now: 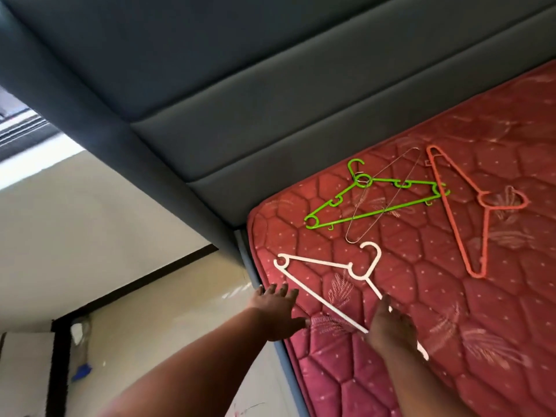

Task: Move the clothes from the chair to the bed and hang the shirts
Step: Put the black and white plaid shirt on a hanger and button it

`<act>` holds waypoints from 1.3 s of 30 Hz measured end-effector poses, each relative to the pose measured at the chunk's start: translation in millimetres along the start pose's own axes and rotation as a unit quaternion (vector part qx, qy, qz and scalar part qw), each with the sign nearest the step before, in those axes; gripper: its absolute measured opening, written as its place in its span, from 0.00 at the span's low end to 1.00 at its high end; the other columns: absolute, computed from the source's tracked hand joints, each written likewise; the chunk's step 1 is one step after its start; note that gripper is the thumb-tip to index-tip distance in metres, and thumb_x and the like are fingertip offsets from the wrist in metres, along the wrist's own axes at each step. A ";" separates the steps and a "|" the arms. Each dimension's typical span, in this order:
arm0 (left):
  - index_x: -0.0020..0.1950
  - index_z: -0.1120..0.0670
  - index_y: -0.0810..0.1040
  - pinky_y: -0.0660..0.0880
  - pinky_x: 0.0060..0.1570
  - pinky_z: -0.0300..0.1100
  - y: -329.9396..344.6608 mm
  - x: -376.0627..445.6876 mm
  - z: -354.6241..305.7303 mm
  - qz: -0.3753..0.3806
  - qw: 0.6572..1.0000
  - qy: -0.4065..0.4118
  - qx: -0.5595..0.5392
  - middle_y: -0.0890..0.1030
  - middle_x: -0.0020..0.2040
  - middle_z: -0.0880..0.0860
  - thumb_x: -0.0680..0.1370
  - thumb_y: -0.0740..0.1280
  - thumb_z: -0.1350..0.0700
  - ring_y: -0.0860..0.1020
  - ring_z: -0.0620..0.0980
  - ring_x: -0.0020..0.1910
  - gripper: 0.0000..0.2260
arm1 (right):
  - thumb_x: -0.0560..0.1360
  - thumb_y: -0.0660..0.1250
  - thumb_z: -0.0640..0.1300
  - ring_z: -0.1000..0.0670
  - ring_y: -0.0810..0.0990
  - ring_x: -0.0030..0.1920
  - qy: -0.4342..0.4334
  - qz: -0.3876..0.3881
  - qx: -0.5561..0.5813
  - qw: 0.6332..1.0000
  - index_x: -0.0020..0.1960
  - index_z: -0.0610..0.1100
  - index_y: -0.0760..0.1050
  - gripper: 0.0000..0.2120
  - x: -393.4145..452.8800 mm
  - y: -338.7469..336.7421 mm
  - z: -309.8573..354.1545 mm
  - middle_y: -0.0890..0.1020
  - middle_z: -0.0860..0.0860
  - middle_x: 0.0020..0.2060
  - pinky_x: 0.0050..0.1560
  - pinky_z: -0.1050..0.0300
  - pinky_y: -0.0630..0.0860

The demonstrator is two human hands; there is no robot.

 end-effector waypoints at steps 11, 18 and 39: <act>0.80 0.50 0.47 0.51 0.76 0.56 15.3 3.9 -14.8 0.006 1.000 0.026 -0.017 0.47 0.80 0.55 0.78 0.50 0.30 0.48 0.58 0.79 0.38 | 0.81 0.56 0.46 0.43 0.76 0.65 0.042 0.013 0.048 0.998 0.66 0.46 0.69 0.15 -25.6 29.2 -13.0 0.75 0.47 0.66 0.62 0.51 0.72; 0.80 0.51 0.53 0.55 0.75 0.57 35.1 -13.2 -5.1 0.024 0.999 0.012 -0.026 0.51 0.80 0.55 0.77 0.48 0.29 0.49 0.58 0.79 0.37 | 0.78 0.54 0.37 0.41 0.78 0.62 0.048 0.012 0.077 0.996 0.65 0.43 0.66 0.15 -43.4 31.9 -26.1 0.79 0.44 0.62 0.58 0.51 0.74; 0.79 0.50 0.37 0.35 0.72 0.65 56.1 -281.2 19.1 -0.306 0.950 0.007 -0.056 0.43 0.81 0.51 0.72 0.61 0.30 0.42 0.55 0.79 0.49 | 0.76 0.56 0.41 0.40 0.82 0.54 -0.156 -0.198 0.013 0.968 0.57 0.52 0.63 0.12 -349.9 -37.6 -29.4 0.83 0.46 0.50 0.43 0.53 0.69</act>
Point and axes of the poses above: each hand's wrist, its own x-axis towards the middle knuckle, its own y-axis out of the palm, z = x × y, the point moved 5 cm from there along x, towards the middle knuckle
